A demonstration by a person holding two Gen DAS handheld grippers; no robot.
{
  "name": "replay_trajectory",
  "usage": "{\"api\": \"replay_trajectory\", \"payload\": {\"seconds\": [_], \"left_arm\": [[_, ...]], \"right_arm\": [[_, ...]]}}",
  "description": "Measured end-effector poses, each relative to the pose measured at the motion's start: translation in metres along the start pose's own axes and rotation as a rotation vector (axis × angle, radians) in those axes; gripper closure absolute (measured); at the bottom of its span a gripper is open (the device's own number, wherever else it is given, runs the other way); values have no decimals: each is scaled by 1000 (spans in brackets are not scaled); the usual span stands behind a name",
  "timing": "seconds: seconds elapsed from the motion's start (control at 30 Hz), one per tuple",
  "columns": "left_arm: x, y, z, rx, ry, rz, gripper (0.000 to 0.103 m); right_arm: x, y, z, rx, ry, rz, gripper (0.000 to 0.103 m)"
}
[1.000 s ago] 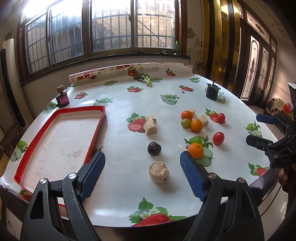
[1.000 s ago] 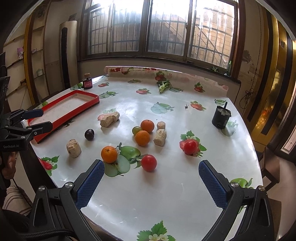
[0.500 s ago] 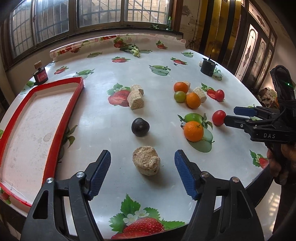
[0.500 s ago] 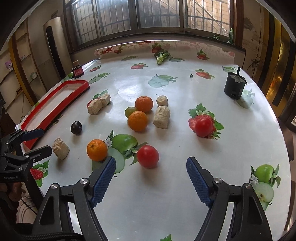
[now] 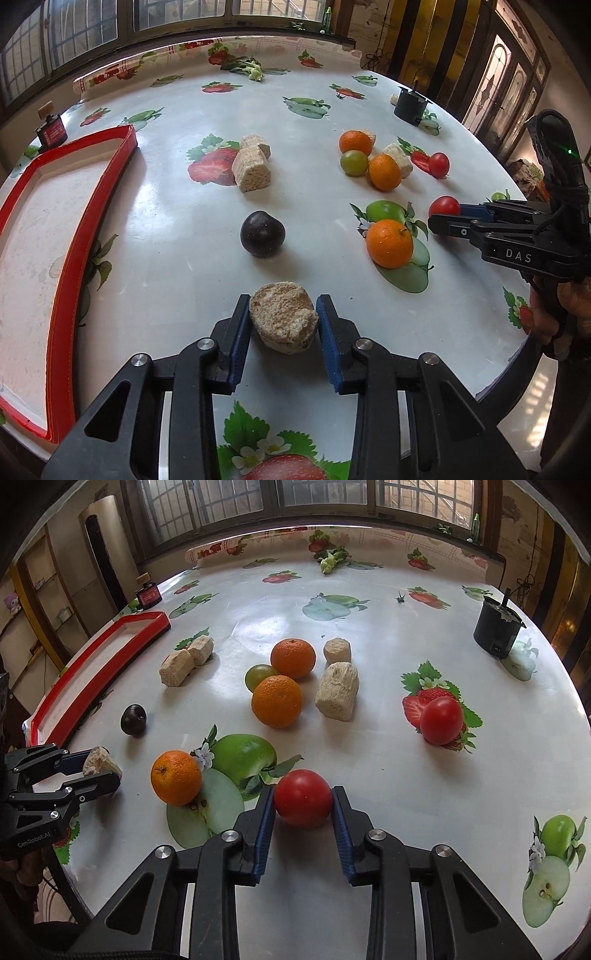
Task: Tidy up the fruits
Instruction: 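Close the left tool on the tan biscuit while the right tool grasps the red tomato, then carry the biscuit with the left tool over the red tray while the right tool carries the tomato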
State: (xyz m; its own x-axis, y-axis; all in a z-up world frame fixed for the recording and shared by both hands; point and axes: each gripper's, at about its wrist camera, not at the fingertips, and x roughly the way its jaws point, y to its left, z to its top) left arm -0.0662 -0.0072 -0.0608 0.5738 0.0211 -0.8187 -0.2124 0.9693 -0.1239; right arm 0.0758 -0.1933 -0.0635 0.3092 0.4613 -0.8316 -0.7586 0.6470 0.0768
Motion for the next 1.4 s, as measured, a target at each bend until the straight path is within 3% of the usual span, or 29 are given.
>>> {"api": "replay_trajectory", "payload": {"seconds": [0.3, 0.57, 1.4], "left_arm": [[-25, 16, 7, -36, -55, 4, 71], [-49, 43, 6, -94, -99, 50, 71], [-95, 138, -13, -284, -170, 207, 71]], "right_arm": [[-25, 14, 9, -4, -49, 19, 72], [-35, 48, 27, -57, -82, 82, 72], [-16, 158, 67, -232, -82, 247, 72]]}}
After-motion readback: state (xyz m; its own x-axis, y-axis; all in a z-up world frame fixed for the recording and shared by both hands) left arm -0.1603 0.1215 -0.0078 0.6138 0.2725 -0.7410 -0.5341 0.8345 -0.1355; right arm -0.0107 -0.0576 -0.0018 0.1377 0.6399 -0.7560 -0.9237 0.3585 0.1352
